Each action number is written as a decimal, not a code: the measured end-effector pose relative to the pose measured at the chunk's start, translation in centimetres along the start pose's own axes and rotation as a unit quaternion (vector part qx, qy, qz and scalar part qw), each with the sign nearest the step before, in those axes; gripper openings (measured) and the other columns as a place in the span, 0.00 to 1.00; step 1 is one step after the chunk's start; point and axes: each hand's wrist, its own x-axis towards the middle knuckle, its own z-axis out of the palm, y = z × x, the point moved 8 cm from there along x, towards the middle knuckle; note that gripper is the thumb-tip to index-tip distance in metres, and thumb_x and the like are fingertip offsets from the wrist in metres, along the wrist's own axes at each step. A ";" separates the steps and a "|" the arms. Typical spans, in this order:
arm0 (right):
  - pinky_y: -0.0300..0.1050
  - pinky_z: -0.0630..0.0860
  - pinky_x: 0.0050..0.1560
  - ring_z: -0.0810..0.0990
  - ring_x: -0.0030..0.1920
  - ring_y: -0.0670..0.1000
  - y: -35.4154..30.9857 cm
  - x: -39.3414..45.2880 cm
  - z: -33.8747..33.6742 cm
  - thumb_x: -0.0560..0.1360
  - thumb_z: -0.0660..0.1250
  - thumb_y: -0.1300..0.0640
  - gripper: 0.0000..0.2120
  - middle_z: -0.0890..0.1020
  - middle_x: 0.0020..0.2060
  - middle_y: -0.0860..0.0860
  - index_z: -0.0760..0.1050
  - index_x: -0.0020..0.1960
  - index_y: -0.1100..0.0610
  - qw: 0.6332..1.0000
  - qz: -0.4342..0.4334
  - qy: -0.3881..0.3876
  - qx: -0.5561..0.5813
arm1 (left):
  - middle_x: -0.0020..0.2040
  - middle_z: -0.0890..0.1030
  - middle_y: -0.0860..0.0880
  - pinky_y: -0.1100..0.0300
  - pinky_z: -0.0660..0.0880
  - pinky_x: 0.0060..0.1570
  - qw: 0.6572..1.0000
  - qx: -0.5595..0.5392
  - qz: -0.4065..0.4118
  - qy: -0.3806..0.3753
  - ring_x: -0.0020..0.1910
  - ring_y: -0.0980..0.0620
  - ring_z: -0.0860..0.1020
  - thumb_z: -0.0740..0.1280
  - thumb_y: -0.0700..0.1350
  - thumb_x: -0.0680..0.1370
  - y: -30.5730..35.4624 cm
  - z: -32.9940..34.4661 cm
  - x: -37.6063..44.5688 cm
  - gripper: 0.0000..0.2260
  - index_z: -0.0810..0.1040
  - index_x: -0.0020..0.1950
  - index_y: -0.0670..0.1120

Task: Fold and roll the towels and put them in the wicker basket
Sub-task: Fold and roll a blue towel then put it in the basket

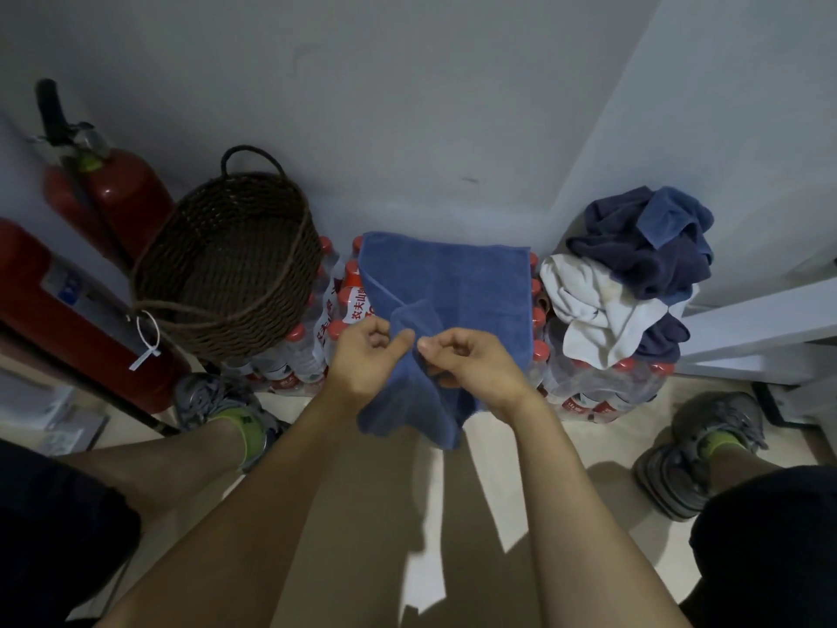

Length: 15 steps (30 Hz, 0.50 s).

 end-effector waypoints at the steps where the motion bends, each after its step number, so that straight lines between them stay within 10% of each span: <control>1: 0.45 0.82 0.51 0.84 0.44 0.50 0.1 -0.3 -0.1 0.69 0.77 0.50 0.17 0.85 0.44 0.56 0.81 0.50 0.61 1.000 0.008 -0.026 0.005 | 0.32 0.77 0.42 0.55 0.75 0.37 0.999 -0.028 -0.011 0.014 0.32 0.53 0.75 0.70 0.42 0.77 0.5 0.1 -0.1 0.10 0.74 0.41 0.38; 6: 0.52 0.81 0.55 0.85 0.50 0.59 -0.6 -1.0 -0.7 0.69 0.77 0.62 0.19 0.85 0.48 0.62 0.77 0.56 0.67 0.998 -0.002 -0.067 0.019 | 0.45 0.82 0.36 0.47 0.79 0.50 0.978 -0.190 -0.085 -0.004 0.42 0.43 0.82 0.69 0.41 0.78 2.5 2.2 -1.3 0.11 0.76 0.54 0.34; 15: 0.52 0.82 0.52 0.84 0.48 0.60 -2.7 -0.9 -2.2 0.79 0.66 0.56 0.10 0.84 0.46 0.63 0.80 0.48 0.63 0.999 -0.035 -0.007 -0.012 | 0.48 0.83 0.42 0.54 0.80 0.50 0.980 0.043 -0.081 -0.175 0.48 0.47 0.83 0.73 0.47 0.75 4.1 3.4 -1.9 0.14 0.77 0.56 0.41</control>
